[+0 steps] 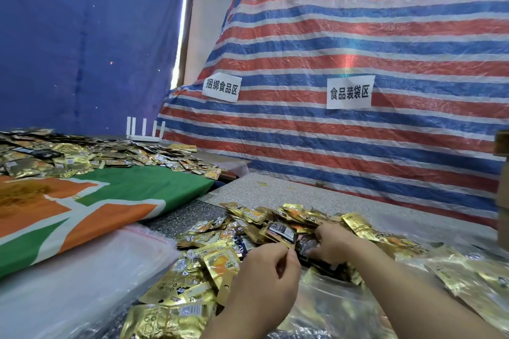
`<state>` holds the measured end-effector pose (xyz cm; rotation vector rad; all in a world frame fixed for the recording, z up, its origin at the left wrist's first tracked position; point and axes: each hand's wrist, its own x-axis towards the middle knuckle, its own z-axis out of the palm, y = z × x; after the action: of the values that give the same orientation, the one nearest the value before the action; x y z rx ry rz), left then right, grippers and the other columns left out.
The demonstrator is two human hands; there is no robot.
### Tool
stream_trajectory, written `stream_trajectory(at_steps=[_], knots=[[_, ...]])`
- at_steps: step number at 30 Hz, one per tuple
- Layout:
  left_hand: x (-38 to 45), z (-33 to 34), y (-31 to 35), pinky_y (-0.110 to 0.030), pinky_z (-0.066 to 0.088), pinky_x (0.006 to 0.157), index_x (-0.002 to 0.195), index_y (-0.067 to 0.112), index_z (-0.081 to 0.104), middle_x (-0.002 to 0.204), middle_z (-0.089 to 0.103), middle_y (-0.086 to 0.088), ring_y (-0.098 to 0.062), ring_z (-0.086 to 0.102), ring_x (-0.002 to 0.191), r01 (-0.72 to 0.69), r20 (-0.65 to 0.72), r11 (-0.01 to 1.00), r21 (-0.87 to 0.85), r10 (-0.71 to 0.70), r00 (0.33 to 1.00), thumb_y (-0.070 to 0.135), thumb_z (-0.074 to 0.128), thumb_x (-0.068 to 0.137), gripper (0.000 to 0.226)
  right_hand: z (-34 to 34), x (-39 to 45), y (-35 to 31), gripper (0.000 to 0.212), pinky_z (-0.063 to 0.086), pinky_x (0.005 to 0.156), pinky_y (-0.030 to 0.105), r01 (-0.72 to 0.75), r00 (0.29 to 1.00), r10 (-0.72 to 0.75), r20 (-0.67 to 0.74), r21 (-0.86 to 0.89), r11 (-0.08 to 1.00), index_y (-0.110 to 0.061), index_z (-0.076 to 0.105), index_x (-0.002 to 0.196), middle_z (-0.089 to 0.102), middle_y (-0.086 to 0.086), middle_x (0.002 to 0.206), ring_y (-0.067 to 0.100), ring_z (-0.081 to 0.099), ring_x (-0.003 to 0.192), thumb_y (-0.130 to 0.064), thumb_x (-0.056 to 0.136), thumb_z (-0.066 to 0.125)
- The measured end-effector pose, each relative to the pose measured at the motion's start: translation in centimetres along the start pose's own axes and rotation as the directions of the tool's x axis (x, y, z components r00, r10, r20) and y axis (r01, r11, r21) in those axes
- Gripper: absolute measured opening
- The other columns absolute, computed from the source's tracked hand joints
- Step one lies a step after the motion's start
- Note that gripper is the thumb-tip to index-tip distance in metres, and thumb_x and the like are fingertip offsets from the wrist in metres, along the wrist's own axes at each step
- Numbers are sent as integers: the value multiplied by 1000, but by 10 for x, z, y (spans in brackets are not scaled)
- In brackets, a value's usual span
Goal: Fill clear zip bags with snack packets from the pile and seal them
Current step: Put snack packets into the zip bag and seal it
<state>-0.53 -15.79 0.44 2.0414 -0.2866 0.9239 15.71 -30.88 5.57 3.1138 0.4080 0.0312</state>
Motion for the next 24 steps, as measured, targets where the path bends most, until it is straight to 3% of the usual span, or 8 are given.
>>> stream_trajectory(at_steps=[4, 6, 10, 13, 17, 19, 21, 24], knots=[[1, -2, -1, -32, 28, 52, 77, 18, 42, 64, 47, 11, -11, 37, 55, -9, 13, 1000, -5, 9, 1000, 45, 40, 91, 30, -6, -3, -5, 35, 47, 62, 24, -31, 999, 31, -13, 18, 999, -15, 59, 105, 61, 0, 97, 11, 56, 79, -38, 82, 75], [0, -2, -3, -32, 28, 52, 73, 16, 43, 61, 46, 11, -10, 37, 54, -2, 22, 1000, -16, 3, 1000, 43, 41, 90, 32, -11, -6, -5, 36, 42, 54, 21, -49, 999, 49, -8, 49, 998, -13, 56, 112, 56, -3, 89, 8, 54, 75, -27, 83, 72], [0, -4, -4, -32, 30, 51, 66, 11, 45, 56, 43, 5, -8, 37, 52, 24, 53, 999, -36, -22, 998, 39, 44, 91, 37, -25, -23, 3, 42, 51, 53, 22, -73, 997, 73, 5, 148, 986, -11, 50, 120, 58, -2, 94, 7, 56, 74, -20, 84, 71], [1, -4, -2, -32, 31, 51, 66, 11, 47, 56, 43, 4, -7, 36, 51, 45, 74, 999, -31, -43, 996, 37, 45, 90, 36, -38, -46, 15, 32, 60, 68, 29, -81, 996, 90, -1, 420, 904, -15, 52, 109, 63, 5, 102, 15, 65, 85, -18, 84, 72], [1, -5, 2, -28, 30, 51, 65, 12, 49, 54, 43, 7, -5, 37, 50, 54, 89, 997, -49, -49, 995, 33, 46, 90, 33, -51, -92, 29, 32, 59, 69, 37, 63, 994, 51, -101, 872, 486, -11, 60, 114, 72, 13, 98, 28, 72, 87, -13, 85, 74], [1, -6, 5, -26, 30, 51, 66, 11, 51, 56, 45, 6, -5, 38, 51, 45, 94, 998, -54, -39, 995, 29, 48, 91, 31, -57, -116, 32, 34, 60, 69, 45, 147, 988, 19, -154, 969, 200, -7, 62, 116, 75, 18, 97, 34, 73, 86, -8, 83, 71], [0, -7, 7, -24, 30, 51, 66, 10, 52, 56, 46, 6, -4, 38, 50, 37, 92, 997, -63, -31, 995, 24, 50, 93, 31, -62, -134, 33, 41, 60, 62, 41, 192, 979, -56, -195, 980, -52, -2, 59, 118, 74, 20, 98, 34, 74, 86, -5, 78, 68], [-2, -9, 12, -20, 32, 50, 67, 10, 55, 55, 48, 8, -4, 41, 51, 34, 81, 998, -55, -30, 996, 18, 52, 96, 30, -60, -153, 32, 46, 59, 62, 34, 229, 963, -103, -248, 959, -166, 0, 56, 120, 73, 20, 102, 34, 73, 89, -3, 76, 68]])
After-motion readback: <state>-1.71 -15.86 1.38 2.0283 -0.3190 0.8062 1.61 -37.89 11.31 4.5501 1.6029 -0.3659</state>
